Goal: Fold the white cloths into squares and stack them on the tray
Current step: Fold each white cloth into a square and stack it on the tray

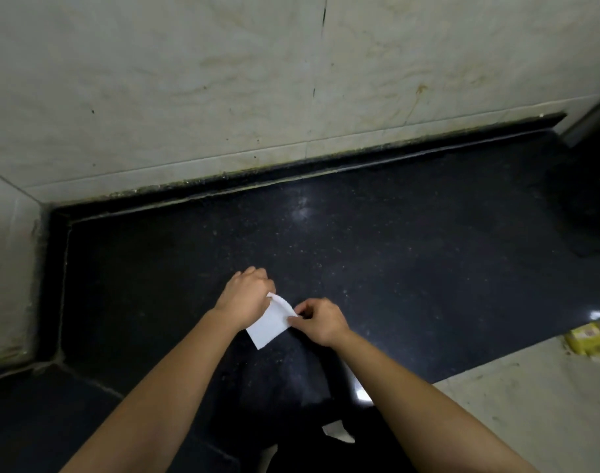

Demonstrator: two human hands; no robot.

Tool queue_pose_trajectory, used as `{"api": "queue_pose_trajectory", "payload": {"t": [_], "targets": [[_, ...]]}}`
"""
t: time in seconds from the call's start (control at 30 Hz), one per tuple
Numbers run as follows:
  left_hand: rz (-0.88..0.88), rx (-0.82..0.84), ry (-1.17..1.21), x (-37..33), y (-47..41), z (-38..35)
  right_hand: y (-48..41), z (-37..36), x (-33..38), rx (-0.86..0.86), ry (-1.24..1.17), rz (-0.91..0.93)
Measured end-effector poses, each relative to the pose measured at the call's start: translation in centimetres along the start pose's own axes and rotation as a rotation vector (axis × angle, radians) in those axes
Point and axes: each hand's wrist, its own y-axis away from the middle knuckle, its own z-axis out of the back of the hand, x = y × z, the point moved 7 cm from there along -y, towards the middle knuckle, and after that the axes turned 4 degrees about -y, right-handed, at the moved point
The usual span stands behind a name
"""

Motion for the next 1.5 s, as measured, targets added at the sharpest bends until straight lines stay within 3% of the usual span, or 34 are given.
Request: {"api": "queue_pose_trajectory", "payload": {"t": [0.1,0.23,0.4,0.57,0.83,1.0,1.27,1.5], "targets": [[0.147,-0.023,0.454,2.3,2.3,1.9,0.9,0.8,1.0,-0.038,-0.119,0.035],[0.259,0.127,1.110,3.1,5.0,3.2,3.2,2.6,2.7,-0.067,-0.573,0.082],[0.274,0.072,1.515,-1.1,4.9,5.5,6.9,6.6,3.3,-0.087,-0.949,0.155],[0.351,0.052,1.816,-7.6,3.2,7.5,10.4,12.8,0.8,-0.210,-1.135,0.161],[0.262,-0.091,1.793,-22.4,1.7,14.0,17.0,24.3,-6.8,-0.391,-1.228,0.258],[0.165,-0.106,1.731,-35.9,0.1,16.2,22.2,31.7,-15.3,-0.305,-1.101,0.305],[0.061,-0.113,1.513,-58.9,-4.8,15.6,30.2,46.0,-35.1,-0.592,-1.134,0.321],[-0.077,-0.177,1.414,-71.8,-11.9,18.2,32.1,57.1,-44.2,-0.727,-1.171,0.328]]}}
